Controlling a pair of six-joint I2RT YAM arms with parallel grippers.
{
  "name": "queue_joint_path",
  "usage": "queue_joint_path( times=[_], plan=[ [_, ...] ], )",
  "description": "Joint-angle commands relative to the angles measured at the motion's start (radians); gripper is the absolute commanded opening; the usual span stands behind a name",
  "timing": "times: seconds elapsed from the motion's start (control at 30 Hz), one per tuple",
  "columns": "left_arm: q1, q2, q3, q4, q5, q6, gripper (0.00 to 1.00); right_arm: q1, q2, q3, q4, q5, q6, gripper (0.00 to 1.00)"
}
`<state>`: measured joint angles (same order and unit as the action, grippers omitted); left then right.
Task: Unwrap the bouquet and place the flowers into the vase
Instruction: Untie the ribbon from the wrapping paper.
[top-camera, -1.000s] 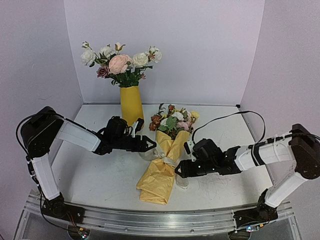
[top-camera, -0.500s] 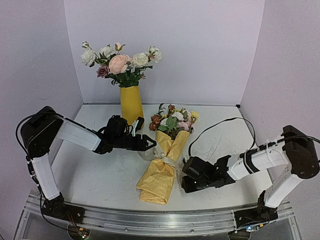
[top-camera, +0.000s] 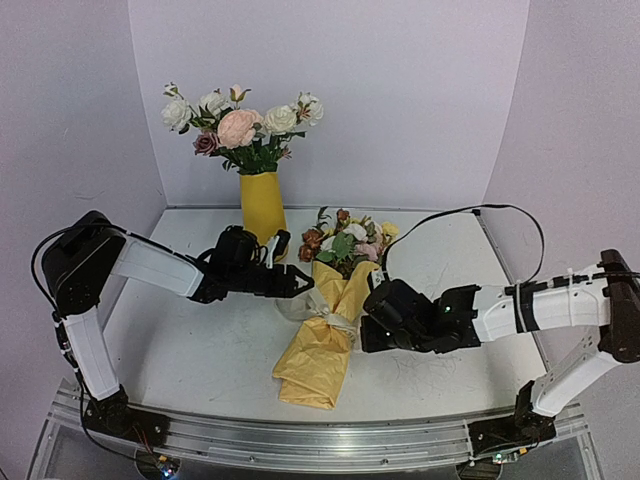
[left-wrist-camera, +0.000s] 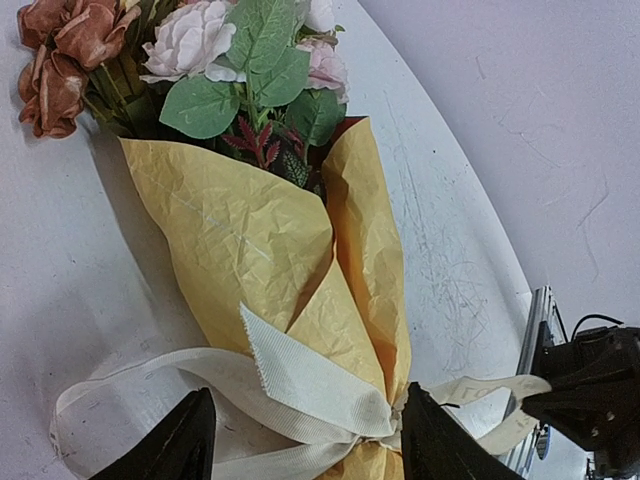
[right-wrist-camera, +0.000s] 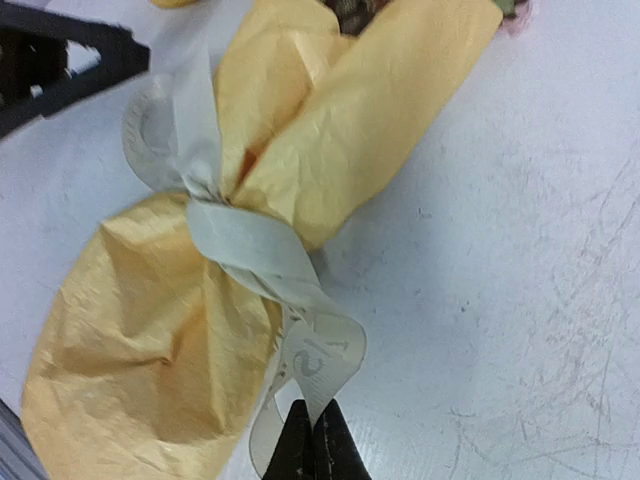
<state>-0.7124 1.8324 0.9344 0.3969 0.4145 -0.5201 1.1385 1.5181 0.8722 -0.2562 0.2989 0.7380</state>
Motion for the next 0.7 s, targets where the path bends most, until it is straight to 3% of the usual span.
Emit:
queue_joint_path(
  times=[0.0,0.4,0.67],
  plan=[
    [-0.004,0.020,0.058,0.005,-0.013,0.017,0.64,-0.023,-0.053,0.080,-0.048,0.114,-0.048,0.00],
    [-0.012,0.085,0.108,-0.009,-0.005,-0.001,0.62,-0.124,-0.219,0.162,-0.087,0.161,-0.140,0.00],
    [-0.036,0.102,0.146,-0.010,0.035,-0.009,0.63,-0.142,-0.220,0.147,-0.094,0.135,-0.157,0.00]
  ],
)
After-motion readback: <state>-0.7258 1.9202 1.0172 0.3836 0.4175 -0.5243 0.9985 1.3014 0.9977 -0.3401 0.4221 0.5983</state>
